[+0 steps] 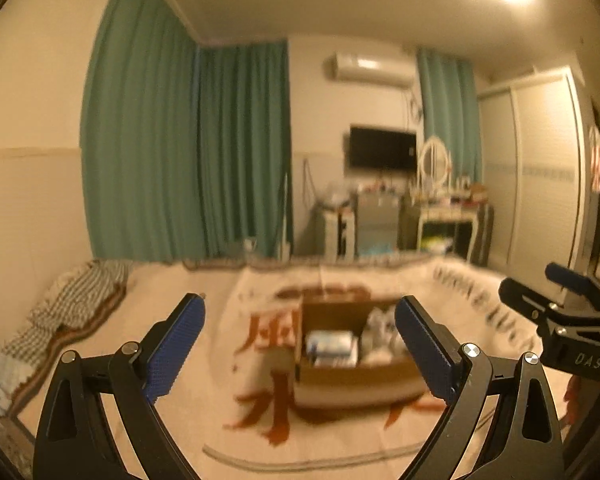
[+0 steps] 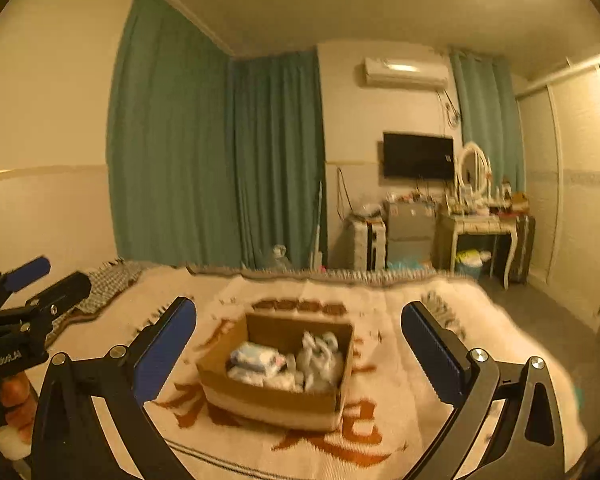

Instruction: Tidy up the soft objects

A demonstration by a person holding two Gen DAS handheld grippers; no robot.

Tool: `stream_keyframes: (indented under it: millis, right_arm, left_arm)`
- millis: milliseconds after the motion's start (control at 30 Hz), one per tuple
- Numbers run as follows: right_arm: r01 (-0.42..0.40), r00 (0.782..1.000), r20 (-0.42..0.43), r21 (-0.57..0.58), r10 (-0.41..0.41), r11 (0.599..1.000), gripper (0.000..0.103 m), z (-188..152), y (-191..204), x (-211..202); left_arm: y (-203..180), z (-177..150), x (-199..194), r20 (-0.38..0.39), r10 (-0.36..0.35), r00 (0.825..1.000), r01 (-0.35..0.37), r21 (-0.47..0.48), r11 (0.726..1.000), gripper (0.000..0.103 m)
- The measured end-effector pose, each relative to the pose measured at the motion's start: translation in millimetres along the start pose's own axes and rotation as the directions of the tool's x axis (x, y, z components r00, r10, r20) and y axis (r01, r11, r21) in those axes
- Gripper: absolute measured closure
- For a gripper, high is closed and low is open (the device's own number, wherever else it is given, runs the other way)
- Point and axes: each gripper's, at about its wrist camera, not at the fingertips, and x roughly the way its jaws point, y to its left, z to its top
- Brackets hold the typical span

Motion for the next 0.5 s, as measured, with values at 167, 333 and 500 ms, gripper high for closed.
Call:
stream_keyframes:
  millis: [167,333,500]
  right_arm:
    - [0.023,0.996,-0.086,0.001,-0.023,1.000,0.000,-34,-8,25]
    - [0.022,0.995,-0.094,-0.003,-0.022,1.000,0.000,-37,-9,29]
    - [0.018,0.995,-0.096,0.002,-0.018,1.000,0.000,-32,-10,28]
  left_arm:
    - [-7,-22,15,-0.061,-0.007,0.998,0.007,0.004,1.000,0.006]
    - [-9,-30,14,-0.078,-0.001,0.997,0.002,0.009,1.000,0.006]
    - [-5,-29,10,-0.080,-0.004,0.997,0.004,0.000,1.000,0.006]
